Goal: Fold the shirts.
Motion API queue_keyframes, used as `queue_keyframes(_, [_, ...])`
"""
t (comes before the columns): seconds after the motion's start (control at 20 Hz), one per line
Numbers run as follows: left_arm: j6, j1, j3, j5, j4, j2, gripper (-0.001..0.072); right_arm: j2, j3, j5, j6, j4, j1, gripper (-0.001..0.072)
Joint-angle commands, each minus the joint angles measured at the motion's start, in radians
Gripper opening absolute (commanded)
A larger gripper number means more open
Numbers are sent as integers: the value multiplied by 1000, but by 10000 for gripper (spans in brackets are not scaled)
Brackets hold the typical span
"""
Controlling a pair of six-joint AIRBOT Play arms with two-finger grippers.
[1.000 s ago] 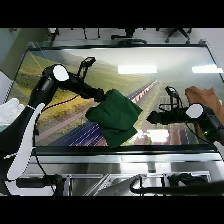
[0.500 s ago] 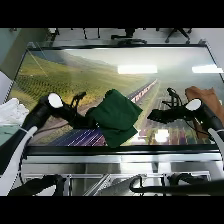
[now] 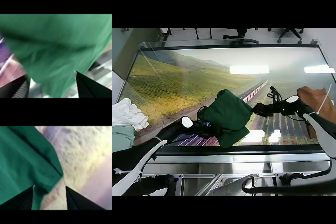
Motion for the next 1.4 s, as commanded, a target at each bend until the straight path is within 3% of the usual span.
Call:
queue_keyframes(0.0, [3,-14,83,34,-8,-84,570,-115,93,-9,-19,27,13,465])
queue_keyframes(0.05, [3,-8,105,22,-5,-95,359,-129,109,-4,-20,30,19,447])
queue_keyframes(0.1, [13,5,130,-8,0,-101,88,-132,122,17,-33,32,20,241])
queue_keyframes(0.15, [43,20,150,-47,-1,-100,21,-129,135,63,-75,47,19,25])
queue_keyframes(0.35, [79,109,177,-169,0,8,19,-35,207,237,-98,52,-17,25])
queue_keyframes(0.55, [113,246,190,-270,0,248,18,207,276,355,-98,102,-108,25])
queue_keyframes(0.75, [111,387,345,-457,-3,462,18,534,342,348,-98,123,-206,25])
queue_keyframes(1.0, [92,428,594,-462,-12,661,19,840,360,266,-163,152,-225,26])
queue_keyframes(1.15, [92,428,679,-455,-11,724,19,912,360,262,-180,190,-225,26])
queue_keyframes(1.35, [92,428,676,-498,-9,689,20,837,356,357,-172,207,-226,26])
